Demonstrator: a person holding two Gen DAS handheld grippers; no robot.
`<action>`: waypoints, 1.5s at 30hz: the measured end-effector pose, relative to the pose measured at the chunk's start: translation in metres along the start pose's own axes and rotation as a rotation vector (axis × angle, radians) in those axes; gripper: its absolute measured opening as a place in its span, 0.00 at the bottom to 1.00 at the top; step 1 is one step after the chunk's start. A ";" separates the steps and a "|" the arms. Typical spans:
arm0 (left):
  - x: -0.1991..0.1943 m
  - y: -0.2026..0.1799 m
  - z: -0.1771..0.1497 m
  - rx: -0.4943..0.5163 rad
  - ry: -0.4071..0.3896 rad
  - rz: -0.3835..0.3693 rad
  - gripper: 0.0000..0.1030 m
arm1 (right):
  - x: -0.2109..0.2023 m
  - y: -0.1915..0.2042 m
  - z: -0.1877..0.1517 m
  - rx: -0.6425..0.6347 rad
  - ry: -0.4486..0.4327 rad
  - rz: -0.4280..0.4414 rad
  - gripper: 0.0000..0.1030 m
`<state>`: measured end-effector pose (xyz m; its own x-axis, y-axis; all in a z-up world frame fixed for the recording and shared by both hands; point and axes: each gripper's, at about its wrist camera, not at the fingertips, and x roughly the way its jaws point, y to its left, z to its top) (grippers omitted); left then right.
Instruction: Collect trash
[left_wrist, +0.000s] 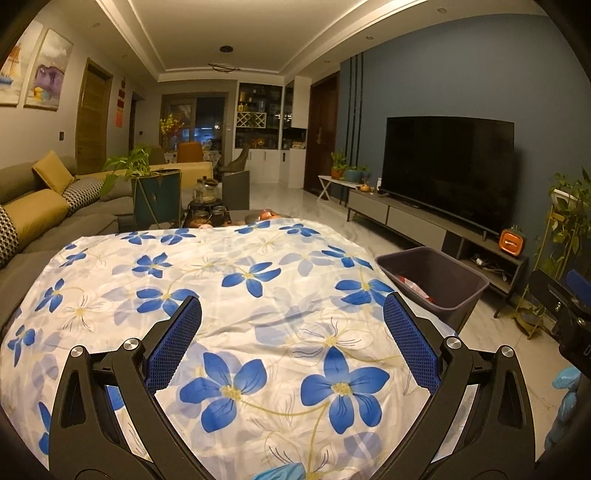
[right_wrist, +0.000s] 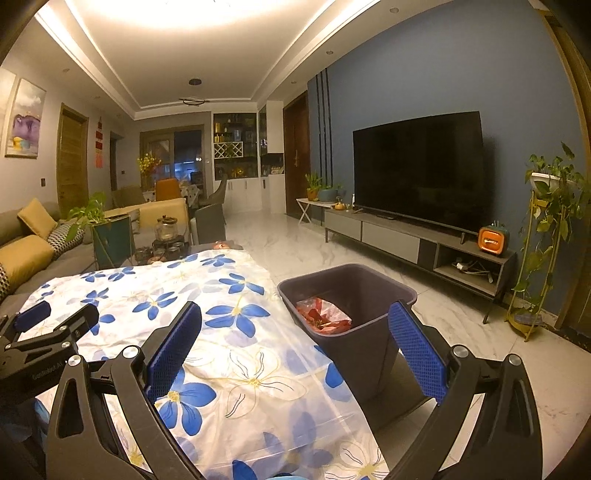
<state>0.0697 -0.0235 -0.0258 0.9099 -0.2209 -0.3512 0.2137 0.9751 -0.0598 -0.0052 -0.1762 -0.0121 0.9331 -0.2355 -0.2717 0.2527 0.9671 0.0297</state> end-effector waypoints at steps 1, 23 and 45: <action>-0.001 0.001 0.000 -0.002 -0.001 -0.002 0.94 | -0.001 0.001 0.000 -0.001 -0.002 -0.001 0.94; -0.010 0.005 0.000 -0.015 -0.006 -0.011 0.94 | -0.010 0.006 0.000 -0.002 -0.024 0.000 0.94; -0.018 0.003 0.005 -0.017 -0.023 0.001 0.94 | -0.012 0.010 -0.001 0.000 -0.036 0.007 0.94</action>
<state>0.0556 -0.0163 -0.0151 0.9182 -0.2201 -0.3293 0.2069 0.9755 -0.0752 -0.0142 -0.1634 -0.0091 0.9434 -0.2325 -0.2364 0.2466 0.9686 0.0313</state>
